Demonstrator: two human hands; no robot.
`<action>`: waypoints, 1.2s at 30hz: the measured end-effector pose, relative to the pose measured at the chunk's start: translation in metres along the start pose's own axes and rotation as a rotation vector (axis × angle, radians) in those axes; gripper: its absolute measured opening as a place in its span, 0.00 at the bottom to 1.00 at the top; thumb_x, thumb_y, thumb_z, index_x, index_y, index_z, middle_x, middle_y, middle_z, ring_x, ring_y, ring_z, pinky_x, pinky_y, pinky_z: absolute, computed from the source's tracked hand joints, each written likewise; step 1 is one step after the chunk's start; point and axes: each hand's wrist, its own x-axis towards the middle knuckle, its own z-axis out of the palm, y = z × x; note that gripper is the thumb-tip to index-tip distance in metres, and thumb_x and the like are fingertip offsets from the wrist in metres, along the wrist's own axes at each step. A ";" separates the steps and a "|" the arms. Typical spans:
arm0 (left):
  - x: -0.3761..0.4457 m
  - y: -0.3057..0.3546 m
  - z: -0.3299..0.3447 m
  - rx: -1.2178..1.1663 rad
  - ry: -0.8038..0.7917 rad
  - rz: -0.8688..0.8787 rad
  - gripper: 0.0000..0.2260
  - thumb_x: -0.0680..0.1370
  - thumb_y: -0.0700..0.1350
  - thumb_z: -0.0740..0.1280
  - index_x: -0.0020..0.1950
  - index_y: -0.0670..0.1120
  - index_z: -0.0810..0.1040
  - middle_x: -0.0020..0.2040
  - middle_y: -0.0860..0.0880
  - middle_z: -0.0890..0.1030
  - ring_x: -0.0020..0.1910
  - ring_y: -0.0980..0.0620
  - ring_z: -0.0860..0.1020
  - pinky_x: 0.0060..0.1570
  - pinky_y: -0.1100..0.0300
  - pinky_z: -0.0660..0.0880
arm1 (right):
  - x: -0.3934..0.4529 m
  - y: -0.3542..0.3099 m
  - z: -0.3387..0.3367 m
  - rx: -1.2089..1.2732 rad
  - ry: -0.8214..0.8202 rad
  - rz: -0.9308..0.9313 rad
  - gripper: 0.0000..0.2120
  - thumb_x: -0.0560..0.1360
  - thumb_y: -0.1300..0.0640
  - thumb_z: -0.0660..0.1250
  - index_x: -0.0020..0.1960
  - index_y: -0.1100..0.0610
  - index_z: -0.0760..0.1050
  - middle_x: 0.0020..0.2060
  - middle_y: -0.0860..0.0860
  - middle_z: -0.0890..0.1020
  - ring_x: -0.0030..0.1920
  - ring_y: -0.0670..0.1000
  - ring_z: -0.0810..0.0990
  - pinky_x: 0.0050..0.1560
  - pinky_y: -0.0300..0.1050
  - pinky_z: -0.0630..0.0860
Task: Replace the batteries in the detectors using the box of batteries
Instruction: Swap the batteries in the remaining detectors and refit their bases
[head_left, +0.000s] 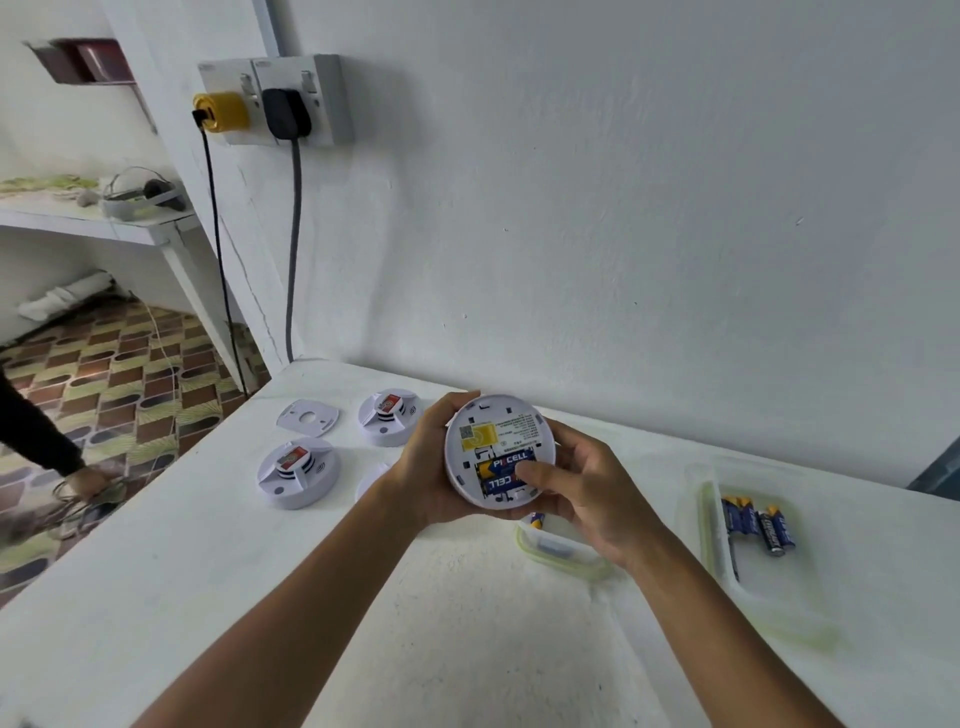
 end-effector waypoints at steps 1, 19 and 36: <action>-0.002 0.000 -0.004 -0.017 0.009 0.005 0.21 0.70 0.56 0.58 0.42 0.45 0.87 0.44 0.40 0.84 0.46 0.40 0.78 0.46 0.46 0.74 | 0.002 0.000 0.004 0.008 -0.014 0.016 0.18 0.74 0.64 0.69 0.63 0.57 0.75 0.53 0.58 0.84 0.52 0.61 0.83 0.49 0.60 0.81; -0.067 0.116 -0.256 -0.360 0.042 0.266 0.24 0.77 0.55 0.56 0.65 0.42 0.74 0.65 0.34 0.76 0.65 0.29 0.72 0.51 0.37 0.78 | 0.167 0.031 0.199 -0.435 0.179 -0.074 0.08 0.75 0.62 0.69 0.54 0.56 0.80 0.47 0.50 0.83 0.48 0.50 0.81 0.53 0.48 0.80; -0.061 0.099 -0.373 -0.362 0.017 0.268 0.30 0.62 0.51 0.77 0.60 0.40 0.80 0.62 0.34 0.76 0.61 0.30 0.72 0.59 0.31 0.70 | 0.293 0.081 0.262 -1.541 -0.158 -0.093 0.18 0.66 0.60 0.71 0.55 0.58 0.78 0.53 0.54 0.81 0.55 0.57 0.78 0.45 0.44 0.74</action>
